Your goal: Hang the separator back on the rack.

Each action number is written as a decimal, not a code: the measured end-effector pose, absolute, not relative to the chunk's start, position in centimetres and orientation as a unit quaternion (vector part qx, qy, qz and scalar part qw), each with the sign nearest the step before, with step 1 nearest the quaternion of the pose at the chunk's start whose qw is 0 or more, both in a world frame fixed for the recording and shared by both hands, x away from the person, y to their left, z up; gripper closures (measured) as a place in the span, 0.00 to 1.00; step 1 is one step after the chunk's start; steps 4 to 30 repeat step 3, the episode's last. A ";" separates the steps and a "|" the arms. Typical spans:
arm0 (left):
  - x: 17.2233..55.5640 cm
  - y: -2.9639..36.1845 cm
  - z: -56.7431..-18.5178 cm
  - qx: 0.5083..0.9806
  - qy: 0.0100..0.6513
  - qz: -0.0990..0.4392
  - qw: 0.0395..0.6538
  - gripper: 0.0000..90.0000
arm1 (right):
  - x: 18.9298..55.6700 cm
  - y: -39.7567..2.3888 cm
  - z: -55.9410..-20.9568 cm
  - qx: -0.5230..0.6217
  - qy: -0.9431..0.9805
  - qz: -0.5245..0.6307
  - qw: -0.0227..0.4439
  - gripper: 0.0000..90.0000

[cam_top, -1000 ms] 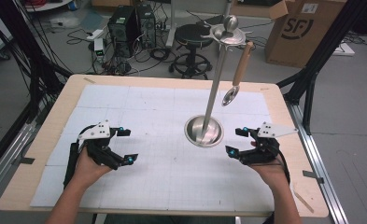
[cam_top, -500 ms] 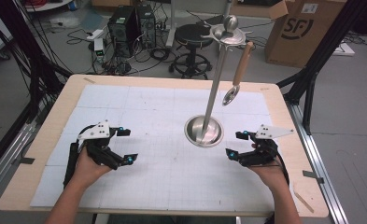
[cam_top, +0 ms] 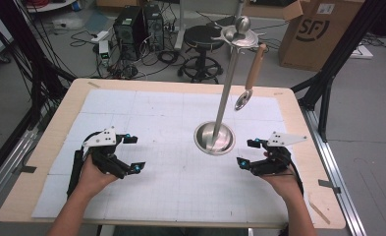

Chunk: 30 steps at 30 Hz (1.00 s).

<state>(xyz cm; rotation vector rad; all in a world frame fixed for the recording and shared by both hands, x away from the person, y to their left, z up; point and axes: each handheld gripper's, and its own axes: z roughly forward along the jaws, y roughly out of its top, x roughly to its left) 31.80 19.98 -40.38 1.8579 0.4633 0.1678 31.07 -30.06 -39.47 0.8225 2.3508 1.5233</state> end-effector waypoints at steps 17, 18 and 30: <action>31.8 20.0 -40.4 0.793 0.197 0.071 0.572 0.02 | 31.1 -30.1 -39.5 0.281 0.799 0.520 0.111 0.17; 31.8 20.0 -40.4 0.793 0.197 0.071 0.572 0.02 | 31.1 -30.1 -39.5 0.281 0.799 0.520 0.111 0.17; 31.8 20.0 -40.4 0.793 0.197 0.071 0.572 0.02 | 31.1 -30.1 -39.5 0.281 0.799 0.520 0.111 0.17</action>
